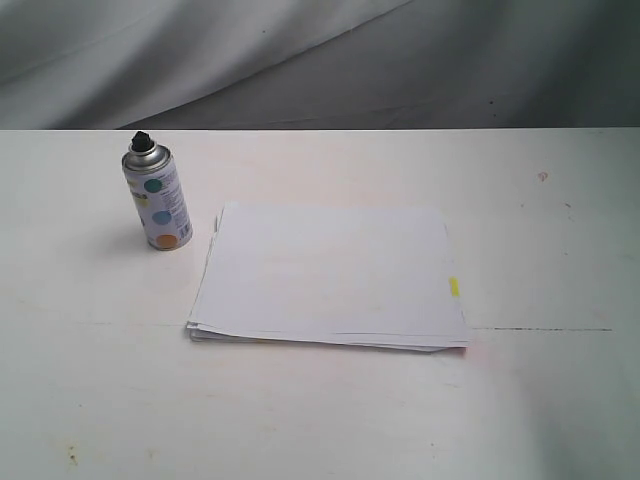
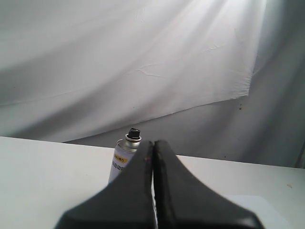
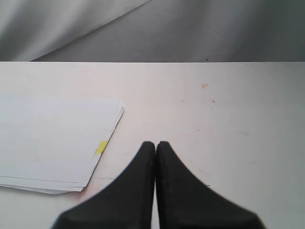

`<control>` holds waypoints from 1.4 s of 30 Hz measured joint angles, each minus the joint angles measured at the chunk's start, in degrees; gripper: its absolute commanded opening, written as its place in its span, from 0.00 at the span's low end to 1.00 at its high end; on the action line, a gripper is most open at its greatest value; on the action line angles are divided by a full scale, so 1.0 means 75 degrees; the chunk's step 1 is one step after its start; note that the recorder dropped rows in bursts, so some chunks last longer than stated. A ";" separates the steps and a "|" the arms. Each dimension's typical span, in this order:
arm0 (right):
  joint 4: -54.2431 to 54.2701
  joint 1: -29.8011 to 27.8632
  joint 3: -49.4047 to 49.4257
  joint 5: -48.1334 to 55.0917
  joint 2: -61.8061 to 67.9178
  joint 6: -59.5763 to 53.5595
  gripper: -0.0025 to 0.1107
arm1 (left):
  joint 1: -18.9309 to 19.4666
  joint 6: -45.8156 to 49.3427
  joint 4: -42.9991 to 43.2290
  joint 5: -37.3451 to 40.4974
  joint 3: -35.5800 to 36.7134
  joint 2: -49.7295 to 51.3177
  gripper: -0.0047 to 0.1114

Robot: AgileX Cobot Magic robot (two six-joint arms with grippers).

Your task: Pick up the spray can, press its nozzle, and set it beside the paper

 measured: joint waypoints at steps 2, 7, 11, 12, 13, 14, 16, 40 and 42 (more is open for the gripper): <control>0.0000 0.0000 0.0000 0.0000 0.0000 0.0000 0.02 | 0.0000 0.0000 0.0000 0.0000 0.0000 0.0000 0.04; 0.0000 0.0000 0.0000 0.0000 0.0000 0.0000 0.02 | 0.0000 0.0000 0.0000 0.0000 0.0000 0.0000 0.04; 0.0000 0.0000 0.0000 0.0000 0.0000 0.0000 0.02 | 0.0000 0.0038 0.0015 0.0000 0.0000 0.0000 0.04; 0.0000 0.0000 0.0000 0.0000 0.0000 0.0000 0.02 | 0.0000 0.0126 0.0030 0.0000 0.0000 0.0000 0.04; 0.0000 0.0000 0.0000 0.0000 0.0000 0.0000 0.02 | 0.0000 0.0227 0.0082 0.0019 0.0000 0.0000 0.04; 0.0000 0.0000 0.0000 0.0000 0.0000 0.0000 0.02 | 0.0029 0.0321 0.0151 0.0093 0.0000 0.0000 0.04; -0.0013 0.0000 0.0000 0.0000 0.0000 0.0000 0.02 | 0.0159 0.0460 0.0295 0.0327 0.0000 0.0000 0.04; -0.0027 0.0000 0.0000 0.0000 0.0000 0.0000 0.02 | 0.0705 0.0625 0.0994 0.2274 0.0000 0.0000 0.04; -0.0027 0.0000 0.0000 0.0000 0.0000 0.0000 0.02 | 0.0705 0.0625 0.0994 0.2274 0.0000 0.0000 0.04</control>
